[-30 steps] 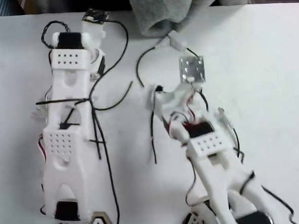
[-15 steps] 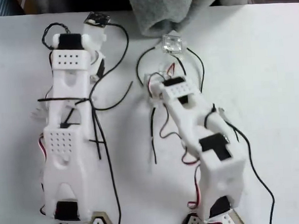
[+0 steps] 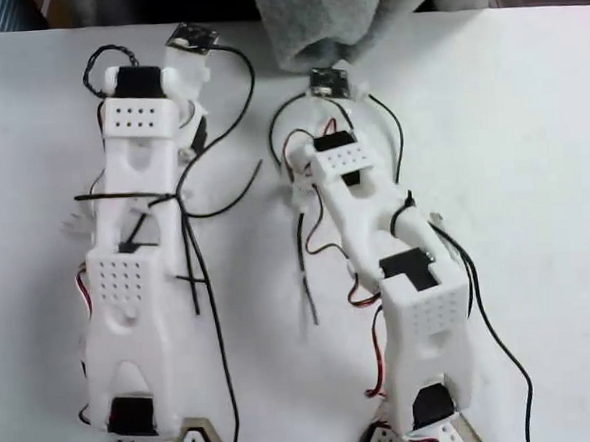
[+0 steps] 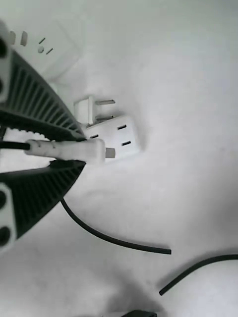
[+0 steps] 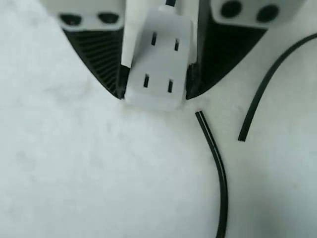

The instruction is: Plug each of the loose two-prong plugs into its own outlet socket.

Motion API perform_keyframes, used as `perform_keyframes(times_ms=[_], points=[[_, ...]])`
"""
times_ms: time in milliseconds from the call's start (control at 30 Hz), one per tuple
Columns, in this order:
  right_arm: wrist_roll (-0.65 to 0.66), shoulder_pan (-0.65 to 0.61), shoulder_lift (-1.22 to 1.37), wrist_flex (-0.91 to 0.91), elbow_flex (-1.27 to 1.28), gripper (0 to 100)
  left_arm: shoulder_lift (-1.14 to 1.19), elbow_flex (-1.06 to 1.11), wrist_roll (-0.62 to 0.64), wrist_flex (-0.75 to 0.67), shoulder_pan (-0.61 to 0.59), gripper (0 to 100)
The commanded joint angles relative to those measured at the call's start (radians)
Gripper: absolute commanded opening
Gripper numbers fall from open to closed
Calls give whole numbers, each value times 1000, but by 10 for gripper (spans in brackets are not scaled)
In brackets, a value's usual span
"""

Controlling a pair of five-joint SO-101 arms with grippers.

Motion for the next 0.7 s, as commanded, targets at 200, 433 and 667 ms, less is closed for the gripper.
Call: perform_keyframes(times_ms=[200, 433, 667], points=[[735, -159, -24, 107, -92, 19, -21, -12, -51, -14, -67, 24], [1086, -266, 15, 216, -81, 23, -21, -12, -86, -14, -128, 24], [1112, -257, 39, 231, -83, 128, -21, -14, -87, -32, -156, 24]])
